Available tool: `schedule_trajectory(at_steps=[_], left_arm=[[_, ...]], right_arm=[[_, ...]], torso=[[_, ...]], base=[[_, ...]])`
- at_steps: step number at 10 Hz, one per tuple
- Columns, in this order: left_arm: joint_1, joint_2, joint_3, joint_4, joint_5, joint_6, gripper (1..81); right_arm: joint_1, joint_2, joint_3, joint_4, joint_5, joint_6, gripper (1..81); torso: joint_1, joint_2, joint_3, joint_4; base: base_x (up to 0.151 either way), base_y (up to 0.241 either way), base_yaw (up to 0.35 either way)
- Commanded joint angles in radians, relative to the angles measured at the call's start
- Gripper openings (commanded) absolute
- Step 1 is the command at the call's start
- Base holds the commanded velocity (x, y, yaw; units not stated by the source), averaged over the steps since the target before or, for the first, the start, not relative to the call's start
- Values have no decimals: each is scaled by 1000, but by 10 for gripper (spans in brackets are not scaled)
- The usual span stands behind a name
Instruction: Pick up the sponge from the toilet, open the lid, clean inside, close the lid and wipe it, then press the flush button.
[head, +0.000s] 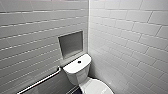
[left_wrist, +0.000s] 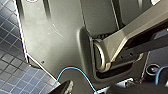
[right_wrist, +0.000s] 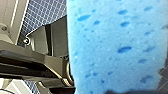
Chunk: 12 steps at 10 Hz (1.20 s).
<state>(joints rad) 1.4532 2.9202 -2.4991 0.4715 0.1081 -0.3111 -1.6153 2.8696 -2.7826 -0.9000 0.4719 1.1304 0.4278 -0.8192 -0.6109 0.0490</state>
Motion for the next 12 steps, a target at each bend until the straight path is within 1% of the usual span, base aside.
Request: schedule_trajectory(at_steps=[1, 2, 3, 4, 6, 8, 10, 12], left_arm=[[-18, -5, 3, 1, 64, 6, 811], [-20, -4, 3, 1, 64, 6, 811], [-20, -4, 3, 0, 64, 6, 811], [-20, -4, 3, -1, 64, 6, 811], [-20, -4, 3, -2, 64, 6, 811], [-20, -1, 3, -2, 64, 6, 811], [-20, -1, 3, -2, 64, 6, 811], [-20, -1, 0, -2, 64, 6, 811]], right_arm=[[2, -16, -9, -16, -36, 2, 10], [2, -14, -9, -16, -36, 0, 10], [5, -14, -9, -14, -36, 2, 10], [5, -14, -9, -13, -36, 2, 10], [11, -10, -9, -13, -38, 0, 10], [17, -4, -9, -13, -59, 0, 10], [21, 9, -9, -13, -110, 2, 10], [22, 15, -9, -14, -124, 2, 10]], torso=[[-62, 96, 96, 0], [-84, 129, 117, 0], [-110, 168, 68, 0], [-133, 202, 86, 0], [-171, 260, 100, 0], [-217, 331, 102, 0], [-264, 403, 102, 0], [-314, 481, 102, 0]], base=[[0, 0, 0], [0, 0, 0], [0, 0, 0], [0, 0, 0], [0, 0, 0], [0, 0, 0], [0, 0, 0], [0, 0, 0]])
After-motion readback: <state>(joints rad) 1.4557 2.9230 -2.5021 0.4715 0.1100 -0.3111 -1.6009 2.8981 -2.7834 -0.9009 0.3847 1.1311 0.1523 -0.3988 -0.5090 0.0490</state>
